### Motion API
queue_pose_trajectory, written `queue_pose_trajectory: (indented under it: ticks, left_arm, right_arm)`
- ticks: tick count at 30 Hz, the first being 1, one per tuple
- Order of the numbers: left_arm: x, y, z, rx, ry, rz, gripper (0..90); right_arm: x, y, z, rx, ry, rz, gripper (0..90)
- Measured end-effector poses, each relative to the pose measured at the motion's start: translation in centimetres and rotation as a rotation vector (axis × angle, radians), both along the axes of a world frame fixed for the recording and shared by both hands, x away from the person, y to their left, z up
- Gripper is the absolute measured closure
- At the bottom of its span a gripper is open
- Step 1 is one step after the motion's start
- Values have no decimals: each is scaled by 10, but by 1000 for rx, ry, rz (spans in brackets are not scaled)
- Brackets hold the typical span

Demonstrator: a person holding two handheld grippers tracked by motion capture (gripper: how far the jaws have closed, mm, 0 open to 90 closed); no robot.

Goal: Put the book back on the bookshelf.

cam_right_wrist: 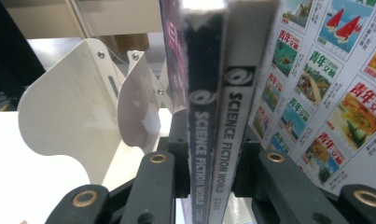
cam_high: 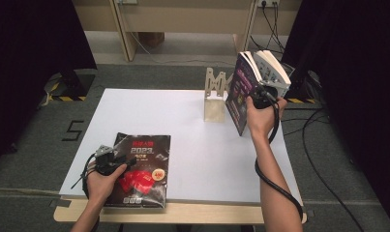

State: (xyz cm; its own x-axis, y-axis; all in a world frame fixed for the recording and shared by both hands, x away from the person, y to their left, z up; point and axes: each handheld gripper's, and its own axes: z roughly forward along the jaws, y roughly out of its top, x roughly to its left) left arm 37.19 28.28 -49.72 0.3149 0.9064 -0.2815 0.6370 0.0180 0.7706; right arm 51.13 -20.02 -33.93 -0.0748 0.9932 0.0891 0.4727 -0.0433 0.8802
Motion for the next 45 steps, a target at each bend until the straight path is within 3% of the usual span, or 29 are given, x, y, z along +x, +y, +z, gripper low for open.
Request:
queue_pose_trajectory:
  ticks: [8, 24, 45]
  left_arm:
    - [-1, 1, 0, -2, -2, 4, 440]
    - [-1, 0, 1, 1, -1, 4, 439]
    - [-1, 0, 0, 1, -2, 5, 440]
  right_arm:
    - [0, 1, -3, -1, -7, -9, 674]
    - [-8, -2, -2, 0, -16, -1, 616]
    - [-23, -5, -3, -4, -32, -1, 592]
